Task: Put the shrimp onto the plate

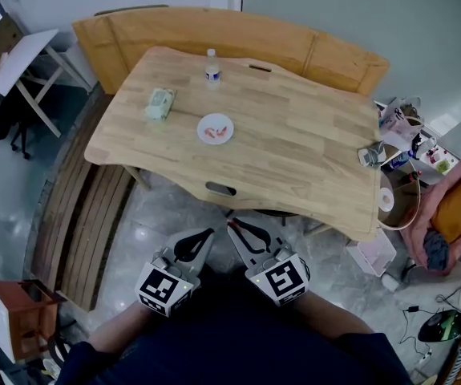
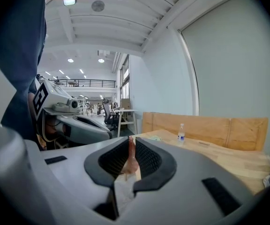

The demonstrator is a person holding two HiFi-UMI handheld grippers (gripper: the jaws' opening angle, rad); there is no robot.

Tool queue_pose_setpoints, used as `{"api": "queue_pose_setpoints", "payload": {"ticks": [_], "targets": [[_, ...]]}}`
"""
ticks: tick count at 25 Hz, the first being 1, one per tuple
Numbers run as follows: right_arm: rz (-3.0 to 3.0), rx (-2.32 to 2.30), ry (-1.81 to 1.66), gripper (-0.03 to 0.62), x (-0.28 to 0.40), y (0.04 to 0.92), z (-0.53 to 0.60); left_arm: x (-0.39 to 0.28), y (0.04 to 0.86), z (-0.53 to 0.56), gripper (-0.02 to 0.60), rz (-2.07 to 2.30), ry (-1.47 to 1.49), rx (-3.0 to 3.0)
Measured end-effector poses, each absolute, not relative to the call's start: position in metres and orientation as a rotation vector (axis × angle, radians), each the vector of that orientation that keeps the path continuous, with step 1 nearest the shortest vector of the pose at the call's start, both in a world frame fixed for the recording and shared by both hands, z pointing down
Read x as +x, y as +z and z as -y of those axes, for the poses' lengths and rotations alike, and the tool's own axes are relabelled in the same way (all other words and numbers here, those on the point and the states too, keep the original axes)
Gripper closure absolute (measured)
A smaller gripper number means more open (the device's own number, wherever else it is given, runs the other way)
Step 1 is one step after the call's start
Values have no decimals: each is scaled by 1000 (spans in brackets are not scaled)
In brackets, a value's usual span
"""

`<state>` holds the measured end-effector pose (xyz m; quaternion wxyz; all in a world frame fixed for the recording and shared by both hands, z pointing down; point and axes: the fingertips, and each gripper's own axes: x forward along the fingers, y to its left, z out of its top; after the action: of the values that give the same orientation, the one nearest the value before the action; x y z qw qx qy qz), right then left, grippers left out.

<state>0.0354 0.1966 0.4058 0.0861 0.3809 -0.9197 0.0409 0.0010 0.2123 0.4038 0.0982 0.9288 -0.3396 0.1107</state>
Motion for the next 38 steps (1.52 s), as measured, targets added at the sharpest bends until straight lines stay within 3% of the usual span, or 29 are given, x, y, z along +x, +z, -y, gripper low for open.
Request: {"api": "queue_pose_setpoints", "payload": {"ticks": [38], "targets": [[2539,1344,245,543,-18,438,75,-59,418,55,577,733,284,2791]]}}
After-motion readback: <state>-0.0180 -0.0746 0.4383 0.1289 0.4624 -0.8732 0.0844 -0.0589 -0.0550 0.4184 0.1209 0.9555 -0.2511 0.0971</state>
